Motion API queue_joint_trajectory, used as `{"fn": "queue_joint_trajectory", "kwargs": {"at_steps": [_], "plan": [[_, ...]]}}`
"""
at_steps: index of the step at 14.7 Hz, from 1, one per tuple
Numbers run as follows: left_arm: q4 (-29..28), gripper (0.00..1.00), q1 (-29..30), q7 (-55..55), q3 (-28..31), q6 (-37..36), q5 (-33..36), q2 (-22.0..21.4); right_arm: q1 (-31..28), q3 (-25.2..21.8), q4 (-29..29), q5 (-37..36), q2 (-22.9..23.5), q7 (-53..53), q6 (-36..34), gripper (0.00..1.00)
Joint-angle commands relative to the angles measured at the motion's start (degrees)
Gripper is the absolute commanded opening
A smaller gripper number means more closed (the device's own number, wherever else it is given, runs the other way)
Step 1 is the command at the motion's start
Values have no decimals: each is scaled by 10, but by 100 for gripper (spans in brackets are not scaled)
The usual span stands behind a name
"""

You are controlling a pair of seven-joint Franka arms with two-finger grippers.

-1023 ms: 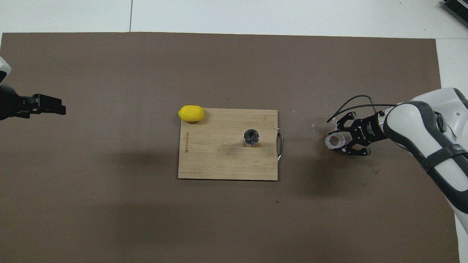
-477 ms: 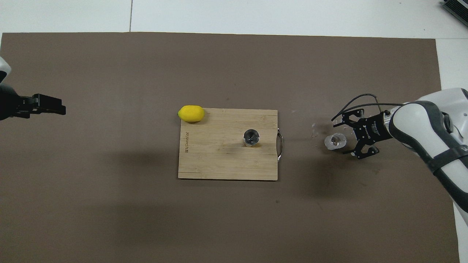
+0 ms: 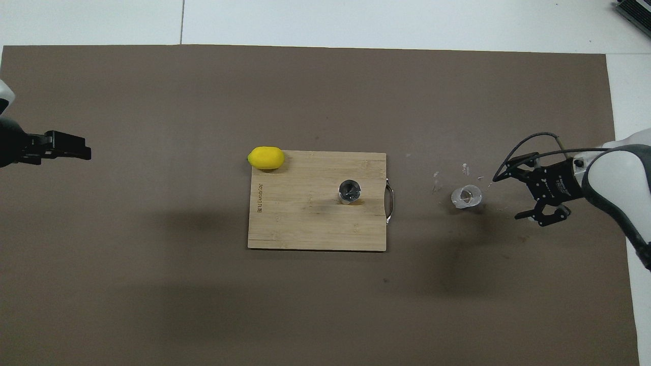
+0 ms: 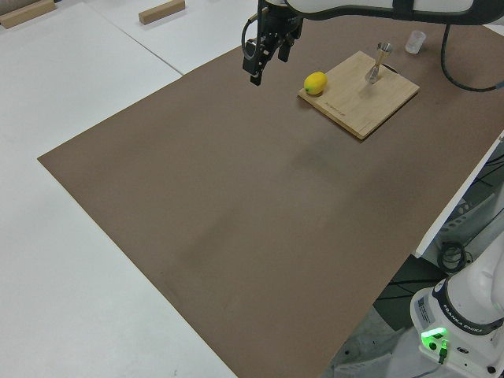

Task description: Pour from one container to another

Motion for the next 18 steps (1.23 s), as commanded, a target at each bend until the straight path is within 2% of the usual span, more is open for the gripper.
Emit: {"fn": "queue_joint_trajectory", "kwargs": {"at_steps": [1,6,10,18], "plan": [[-8,100,-6,-2,4,1,-1,-8,24,5,-15,-66,-27,-83,-20,99],[-8,100,-6,-2,4,1,-1,-8,87,6,-15,-143,-48,-155,-35,99],[-8,100,-6,-2,5,1,-1,-8,151,6,-4,-209,-57,-166,-21,99],[-8,100,-6,-2,4,1,-1,-8,158,13,91,-213,-89,-178,-6,99]]}}
